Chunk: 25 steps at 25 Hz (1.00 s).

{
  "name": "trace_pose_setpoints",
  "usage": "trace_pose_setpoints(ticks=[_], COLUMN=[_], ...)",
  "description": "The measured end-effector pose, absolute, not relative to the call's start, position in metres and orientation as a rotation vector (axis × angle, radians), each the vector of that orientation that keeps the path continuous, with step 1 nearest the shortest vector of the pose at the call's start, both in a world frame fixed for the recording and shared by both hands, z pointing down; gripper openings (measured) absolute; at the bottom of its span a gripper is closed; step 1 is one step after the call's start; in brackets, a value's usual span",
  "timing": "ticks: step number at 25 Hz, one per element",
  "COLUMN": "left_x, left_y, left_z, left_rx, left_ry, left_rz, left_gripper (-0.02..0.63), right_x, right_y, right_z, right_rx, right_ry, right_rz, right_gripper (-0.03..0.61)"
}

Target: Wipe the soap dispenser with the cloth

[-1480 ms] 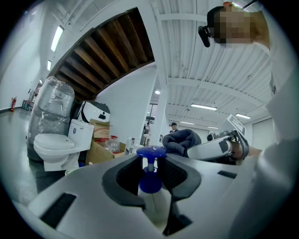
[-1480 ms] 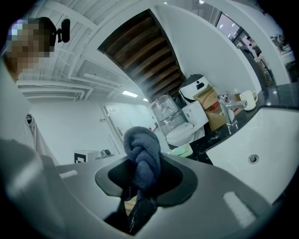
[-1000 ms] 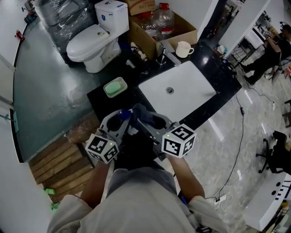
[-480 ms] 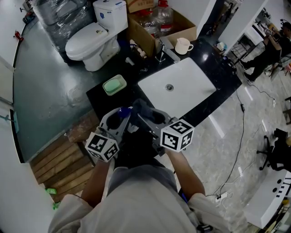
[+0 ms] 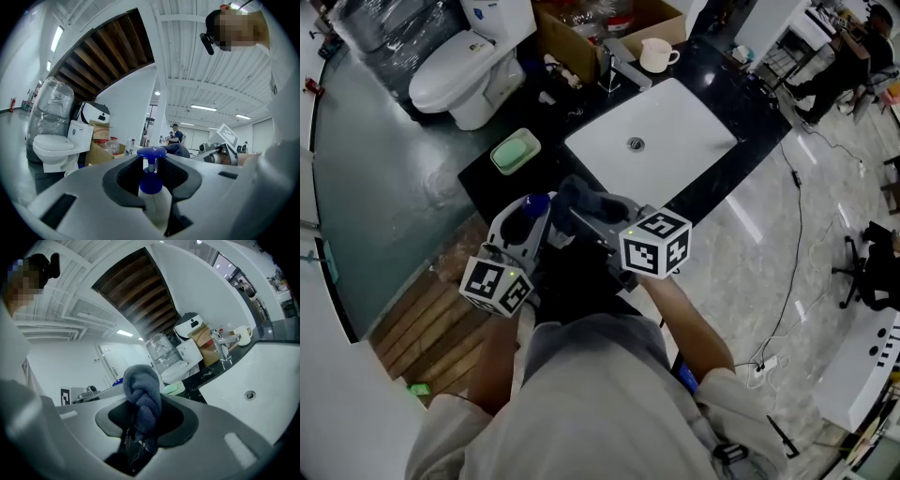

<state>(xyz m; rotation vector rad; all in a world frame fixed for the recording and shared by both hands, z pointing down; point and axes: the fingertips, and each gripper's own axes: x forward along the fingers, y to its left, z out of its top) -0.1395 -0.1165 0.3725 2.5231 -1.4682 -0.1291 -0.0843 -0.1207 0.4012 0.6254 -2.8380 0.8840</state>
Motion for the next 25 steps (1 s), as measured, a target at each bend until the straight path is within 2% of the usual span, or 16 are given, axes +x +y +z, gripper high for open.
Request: trace_pose_setpoints(ticks=[25], left_x=[-0.135], left_y=[-0.121], left_z=[0.373], left_rx=[2.516], left_ry=[-1.460], left_rz=[-0.104], left_gripper=[0.097], right_x=[-0.072], right_y=[-0.117], right_z=[0.464], right_rx=[0.548], right_ry=[-2.661], right_rz=[0.874], right_gripper=[0.123])
